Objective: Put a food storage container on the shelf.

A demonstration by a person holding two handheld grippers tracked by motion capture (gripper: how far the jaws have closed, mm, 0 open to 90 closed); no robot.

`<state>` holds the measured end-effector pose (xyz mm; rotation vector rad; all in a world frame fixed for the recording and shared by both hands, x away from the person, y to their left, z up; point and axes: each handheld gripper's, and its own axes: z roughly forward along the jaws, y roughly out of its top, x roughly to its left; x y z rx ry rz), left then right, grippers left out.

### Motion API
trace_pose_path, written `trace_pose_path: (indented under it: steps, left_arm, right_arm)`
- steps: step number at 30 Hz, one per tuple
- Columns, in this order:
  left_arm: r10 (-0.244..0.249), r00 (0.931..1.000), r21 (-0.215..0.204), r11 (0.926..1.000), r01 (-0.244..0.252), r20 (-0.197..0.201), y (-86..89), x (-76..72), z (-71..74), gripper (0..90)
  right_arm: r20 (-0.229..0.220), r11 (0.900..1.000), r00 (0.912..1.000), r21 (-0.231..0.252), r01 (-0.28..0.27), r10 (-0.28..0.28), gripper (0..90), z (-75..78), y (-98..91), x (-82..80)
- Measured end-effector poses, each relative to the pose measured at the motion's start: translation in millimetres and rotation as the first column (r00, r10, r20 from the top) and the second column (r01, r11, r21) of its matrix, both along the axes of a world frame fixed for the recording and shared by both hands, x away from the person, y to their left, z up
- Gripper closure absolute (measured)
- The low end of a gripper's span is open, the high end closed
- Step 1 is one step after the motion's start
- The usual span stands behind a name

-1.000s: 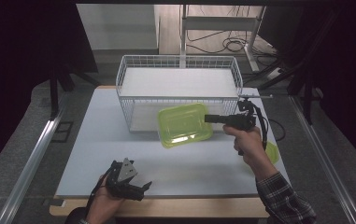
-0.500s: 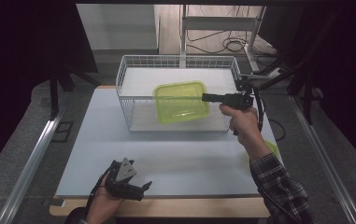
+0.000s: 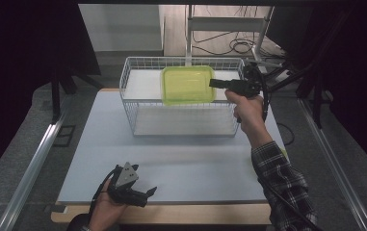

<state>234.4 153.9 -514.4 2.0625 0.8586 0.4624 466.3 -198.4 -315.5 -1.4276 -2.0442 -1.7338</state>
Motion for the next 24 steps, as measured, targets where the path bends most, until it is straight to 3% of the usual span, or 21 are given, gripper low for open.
trace_pose_path:
  steps: [9,21,24]
  left_arm:
    - [-0.011,0.9999,0.009,0.9999,0.011,0.002,-0.5,0.1,-0.2,2.7]
    - [-0.017,0.9999,-0.002,0.9999,0.017,-0.001,-0.3,0.4,-0.5,2.7]
    - [-0.018,0.9998,-0.002,0.9998,0.018,0.0,-0.4,0.4,-0.5,2.7]
  right_arm:
    - [0.005,0.9969,0.9974,-0.029,0.073,-0.072,80.4,3.1,0.6,16.7]
    - [-0.01,0.993,0.9938,-0.043,0.11,-0.11,80.1,-3.0,5.6,30.3]
    - [0.01,0.9897,0.9925,-0.074,0.123,-0.122,78.6,-2.5,8.8,30.7]
